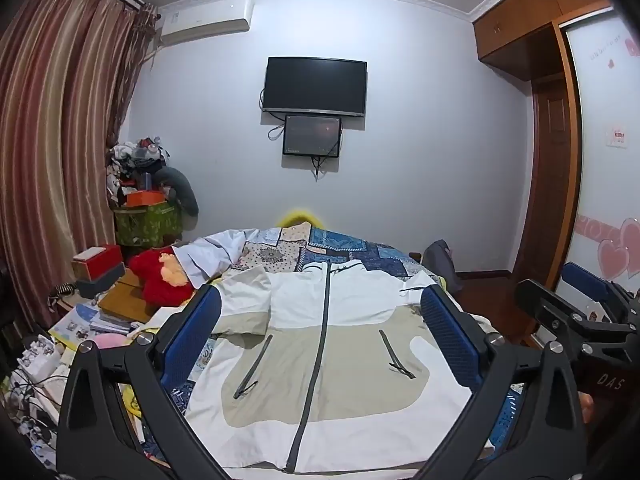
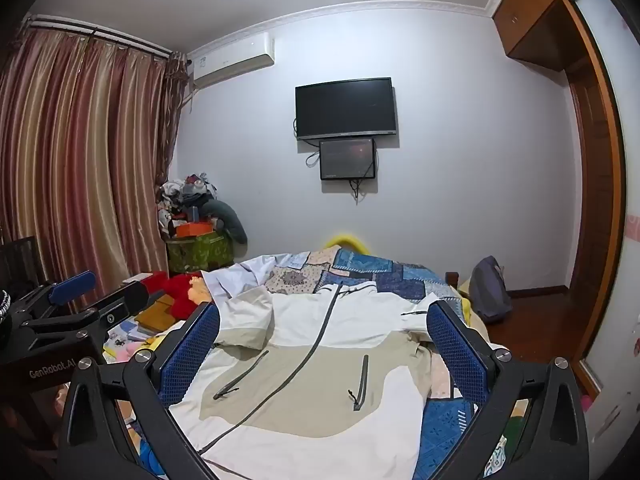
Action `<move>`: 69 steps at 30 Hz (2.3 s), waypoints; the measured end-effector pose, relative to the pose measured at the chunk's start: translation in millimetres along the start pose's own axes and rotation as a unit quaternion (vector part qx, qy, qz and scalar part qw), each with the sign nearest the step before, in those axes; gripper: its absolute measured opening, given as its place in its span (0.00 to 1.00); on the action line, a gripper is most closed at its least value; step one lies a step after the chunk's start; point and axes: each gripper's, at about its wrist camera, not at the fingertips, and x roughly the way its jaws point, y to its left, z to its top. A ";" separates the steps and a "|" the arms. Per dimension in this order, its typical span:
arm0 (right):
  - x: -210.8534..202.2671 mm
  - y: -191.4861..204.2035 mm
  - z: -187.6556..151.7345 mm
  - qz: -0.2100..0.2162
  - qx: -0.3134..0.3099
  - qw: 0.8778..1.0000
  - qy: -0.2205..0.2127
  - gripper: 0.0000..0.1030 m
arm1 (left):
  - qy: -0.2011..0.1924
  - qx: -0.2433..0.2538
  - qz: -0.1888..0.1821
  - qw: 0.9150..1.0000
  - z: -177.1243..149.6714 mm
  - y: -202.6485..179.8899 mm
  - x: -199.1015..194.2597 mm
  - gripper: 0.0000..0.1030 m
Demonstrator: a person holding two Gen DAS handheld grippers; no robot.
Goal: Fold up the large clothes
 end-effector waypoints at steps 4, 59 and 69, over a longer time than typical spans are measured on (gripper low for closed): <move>1.3 -0.5 -0.4 0.000 0.002 1.000 0.000 1.00 | -0.004 0.007 0.009 1.000 -6.7 -6.6 -5.3 0.98; 4.6 -6.3 -2.8 -0.015 0.013 1.000 0.012 1.00 | 0.014 -0.006 -0.001 1.000 -3.1 2.9 13.1 0.98; 4.9 -7.0 -2.6 -0.015 0.014 1.000 0.012 1.00 | 0.014 -0.006 0.000 1.000 -3.0 2.7 13.3 0.99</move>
